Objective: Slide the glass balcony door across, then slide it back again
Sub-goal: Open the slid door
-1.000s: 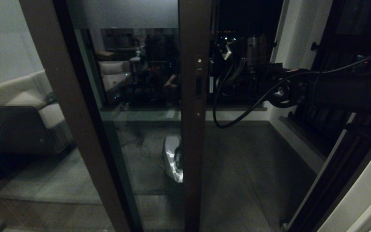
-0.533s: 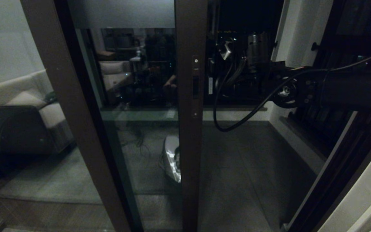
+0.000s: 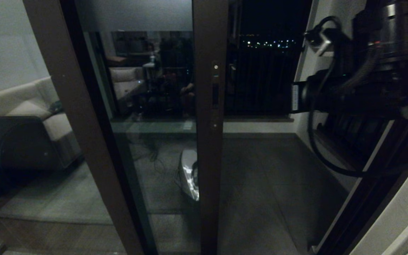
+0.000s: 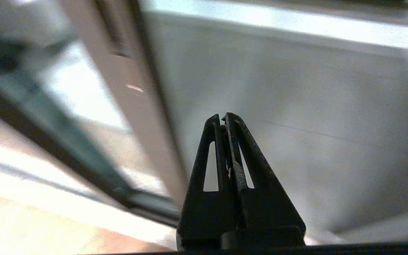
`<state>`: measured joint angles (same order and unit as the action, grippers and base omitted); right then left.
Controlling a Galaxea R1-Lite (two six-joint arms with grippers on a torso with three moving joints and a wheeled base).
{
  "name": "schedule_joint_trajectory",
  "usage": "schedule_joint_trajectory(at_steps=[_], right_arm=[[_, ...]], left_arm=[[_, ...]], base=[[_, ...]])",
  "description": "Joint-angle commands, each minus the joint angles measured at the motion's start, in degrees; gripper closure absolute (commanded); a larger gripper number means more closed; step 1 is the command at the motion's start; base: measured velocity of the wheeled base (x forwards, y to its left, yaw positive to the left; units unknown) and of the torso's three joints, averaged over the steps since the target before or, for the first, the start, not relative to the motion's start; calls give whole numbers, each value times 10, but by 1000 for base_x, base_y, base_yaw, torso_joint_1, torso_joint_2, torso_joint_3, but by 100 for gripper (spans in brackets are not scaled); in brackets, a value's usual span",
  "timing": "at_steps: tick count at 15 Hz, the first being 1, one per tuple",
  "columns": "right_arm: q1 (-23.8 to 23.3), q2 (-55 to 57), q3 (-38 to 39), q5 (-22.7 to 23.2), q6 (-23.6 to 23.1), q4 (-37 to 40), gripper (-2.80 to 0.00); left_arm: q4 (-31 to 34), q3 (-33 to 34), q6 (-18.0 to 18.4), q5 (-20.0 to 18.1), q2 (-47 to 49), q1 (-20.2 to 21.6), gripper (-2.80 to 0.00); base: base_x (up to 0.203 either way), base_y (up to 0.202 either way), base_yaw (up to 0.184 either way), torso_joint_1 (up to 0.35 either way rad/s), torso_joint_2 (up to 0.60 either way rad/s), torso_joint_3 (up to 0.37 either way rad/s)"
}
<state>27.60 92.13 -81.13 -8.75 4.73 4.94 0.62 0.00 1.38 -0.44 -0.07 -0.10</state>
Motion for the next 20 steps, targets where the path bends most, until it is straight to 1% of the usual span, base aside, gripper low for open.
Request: schedule_joint_trajectory(at_steps=[1, 3, 4, 5, 7, 8, 9, 11, 12, 13, 15, 16, 17, 18, 19, 20], right_arm=[[-4, -197, 59, -60, -6, 63, 0], [-14, -325, 71, -117, -22, 164, 0], [-31, -380, 70, -139, -33, 214, 0], [-70, -430, 65, -157, -47, 260, 0], [-188, -500, 55, -167, -78, 312, 0], [-225, -549, 54, -164, -96, 329, 0], [-239, -597, 55, -156, -110, 343, 0], [-251, -689, 58, -119, -124, 378, 0], [-257, -735, 60, -99, -128, 409, 0], [-266, -782, 61, -75, -130, 447, 0], [-273, -875, 68, -19, -129, 522, 0], [-274, -909, 74, 5, -120, 563, 0], [-275, -924, 78, 31, -91, 610, 0], [-276, -923, 101, 60, -71, 636, 0], [-276, -922, 144, 88, -68, 636, 0], [-277, -922, 195, 105, -67, 619, 0]], left_arm=[[0, 0, 0, 0, 0, 0, 0], [0, 0, 0, 0, 0, 0, 0], [0, 0, 0, 0, 0, 0, 0], [0, 0, 0, 0, 0, 0, 0], [0, 0, 0, 0, 0, 0, 0], [0, 0, 0, 0, 0, 0, 0], [0, 0, 0, 0, 0, 1, 0], [0, 0, 12, -4, 0, 0, 0], [0, 0, 12, -4, 0, 0, 0], [0, 0, 1, 0, 0, 0, 0], [0, 0, -4, 1, 0, 0, 0], [0, 0, -4, 0, 0, 1, 0], [0, 0, -5, 1, 0, 0, 0], [0, 0, -5, 1, 0, 1, 0], [0, 0, -5, 1, 0, 0, 0], [0, 0, -5, 1, 0, 0, 0]], base=[[0, 0, 0, 0, 0, 0], [0, 0, 0, 0, 0, 0], [0, 0, 0, 0, 0, 0], [0, 0, 0, 0, 0, 0], [0, 0, 0, 0, 0, 0], [0, 0, 0, 0, 0, 0], [0, 0, 0, 0, 0, 0], [0, 0, 0, 0, 0, 0], [0, 0, 0, 0, 0, 0], [0, 0, 0, 0, 0, 0], [0, 0, 0, 0, 0, 0], [0, 0, 0, 0, 0, 0], [0, 0, 0, 0, 0, 0], [0, 0, 0, 0, 0, 0], [0, 0, 0, 0, 0, 0], [0, 0, 0, 0, 0, 0]])
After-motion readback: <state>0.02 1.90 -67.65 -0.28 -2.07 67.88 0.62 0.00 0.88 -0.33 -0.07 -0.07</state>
